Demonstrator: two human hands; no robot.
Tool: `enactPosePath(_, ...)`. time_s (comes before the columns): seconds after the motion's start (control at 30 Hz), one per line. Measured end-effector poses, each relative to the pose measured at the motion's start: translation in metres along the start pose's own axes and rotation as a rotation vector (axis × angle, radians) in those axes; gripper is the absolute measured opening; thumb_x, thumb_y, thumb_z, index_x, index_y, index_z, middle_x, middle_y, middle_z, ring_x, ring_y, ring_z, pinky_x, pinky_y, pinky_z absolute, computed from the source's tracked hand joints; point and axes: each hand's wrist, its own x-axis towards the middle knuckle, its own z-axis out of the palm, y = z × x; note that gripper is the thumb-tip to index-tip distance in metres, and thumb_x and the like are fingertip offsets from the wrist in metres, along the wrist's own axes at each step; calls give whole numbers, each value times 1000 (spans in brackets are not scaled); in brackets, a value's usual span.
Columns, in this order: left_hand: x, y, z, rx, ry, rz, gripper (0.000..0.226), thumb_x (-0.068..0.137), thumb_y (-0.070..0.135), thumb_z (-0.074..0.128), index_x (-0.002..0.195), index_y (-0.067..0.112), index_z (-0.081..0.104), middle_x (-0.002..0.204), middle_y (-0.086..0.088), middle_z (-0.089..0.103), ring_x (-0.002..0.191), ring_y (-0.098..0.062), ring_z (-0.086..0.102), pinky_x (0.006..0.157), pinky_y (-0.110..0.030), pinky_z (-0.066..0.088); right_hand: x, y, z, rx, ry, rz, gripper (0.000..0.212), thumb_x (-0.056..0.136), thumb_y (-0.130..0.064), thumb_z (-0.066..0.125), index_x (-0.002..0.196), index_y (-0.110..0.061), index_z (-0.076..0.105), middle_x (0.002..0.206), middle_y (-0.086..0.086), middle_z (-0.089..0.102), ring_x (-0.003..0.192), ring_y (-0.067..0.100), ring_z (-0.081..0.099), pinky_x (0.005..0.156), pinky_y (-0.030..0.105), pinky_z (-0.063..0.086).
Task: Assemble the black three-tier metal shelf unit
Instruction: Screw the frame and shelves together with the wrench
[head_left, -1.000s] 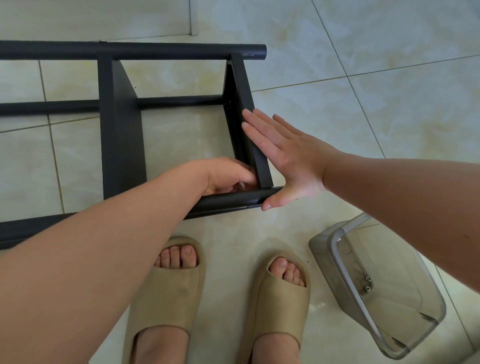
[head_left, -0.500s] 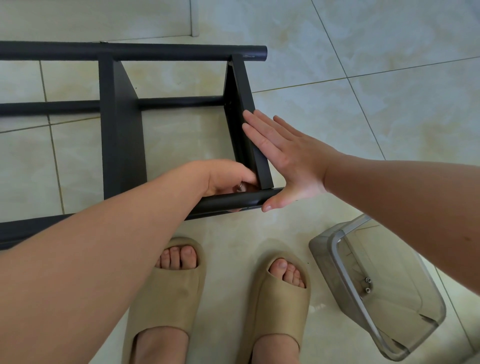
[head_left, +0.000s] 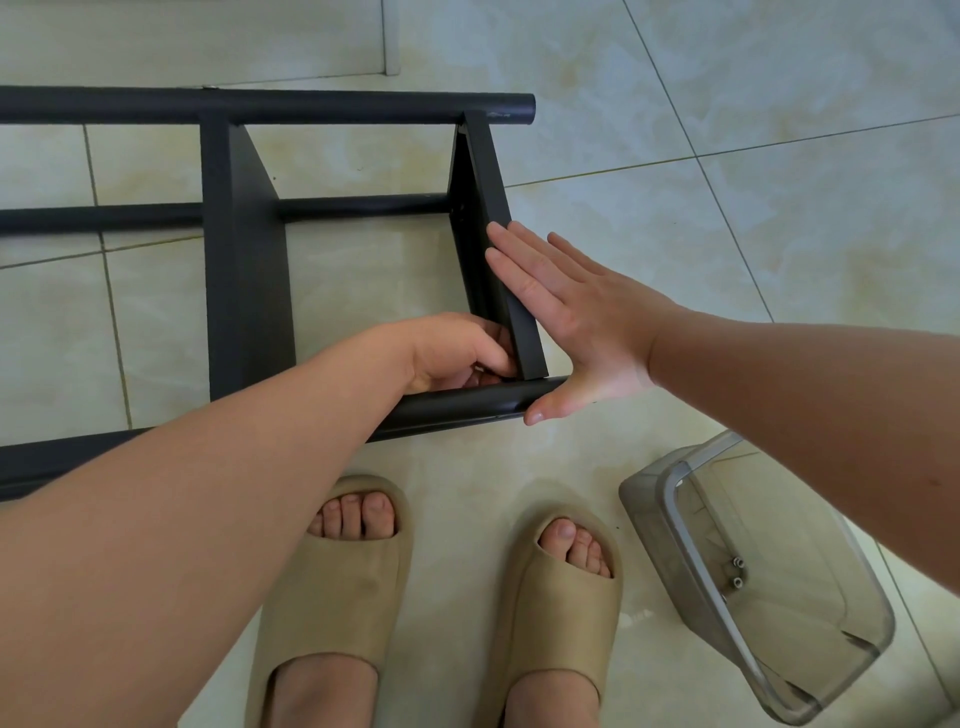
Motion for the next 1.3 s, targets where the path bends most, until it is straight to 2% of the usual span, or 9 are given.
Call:
enactPosePath(0.13,-2,1,3,0,8,3,21,93,-2,53,108,3,67,92,-15,70,81,-26,69,80,-36,57,0,0,0,5,-3,2,142,61,-98,39,159,-11,-16,166,6,-25,152,19,-25,126,41,-9)
enactPosePath(0.27,-4,2,4,130,32,-43,23,91,6,57,74,16,70,63,-4,63,63,-21,62,70,-33,50,0,1,1,7,-4,4,142,61,-98,40,159,-11,-16,166,5,-26,152,19,-25,126,41,-9)
enactPosePath(0.43,-5,2,4,105,40,-22,18,89,0,58,105,2,68,96,-20,67,87,-31,65,89,-43,53,0,1,2,13,13,-1,142,61,-98,38,159,-11,-15,166,5,-24,152,19,-25,126,41,-9)
enactPosePath(0.5,-4,1,3,81,27,-9,20,92,-5,53,107,0,66,92,-18,66,81,-28,66,83,-38,54,0,0,1,13,16,-3,141,61,-98,38,159,-11,-15,166,5,-24,152,19,-24,126,41,-9)
enactPosePath(0.63,-5,2,3,-12,-14,3,22,93,-10,47,97,2,65,75,-8,71,66,-18,70,68,-28,59,0,0,1,7,11,-1,142,61,-99,38,159,-10,-15,166,6,-24,153,20,-24,126,42,-8)
enactPosePath(0.73,-5,4,4,-24,-32,-43,23,95,-1,47,90,6,69,75,-7,71,69,-19,69,74,-31,56,0,0,1,1,9,0,142,61,-99,37,159,-11,-15,166,6,-24,153,20,-24,126,42,-8)
enactPosePath(0.87,-4,1,3,90,21,-110,35,92,12,60,58,18,67,55,-2,59,57,-18,59,64,-29,48,0,0,1,-1,2,2,143,61,-99,37,159,-11,-16,166,6,-25,153,20,-24,126,41,-9)
enactPosePath(1.07,-4,0,1,40,47,-42,18,87,-2,61,82,9,74,83,-17,66,77,-28,63,75,-35,53,0,1,1,-5,4,2,142,61,-100,36,159,-11,-16,166,6,-25,153,20,-24,126,43,-7)
enactPosePath(1.3,-5,4,4,34,6,-73,18,94,5,53,85,9,68,69,-5,69,64,-18,66,67,-29,53,0,0,1,0,-1,1,142,61,-99,38,159,-11,-17,166,6,-25,153,20,-25,126,42,-8)
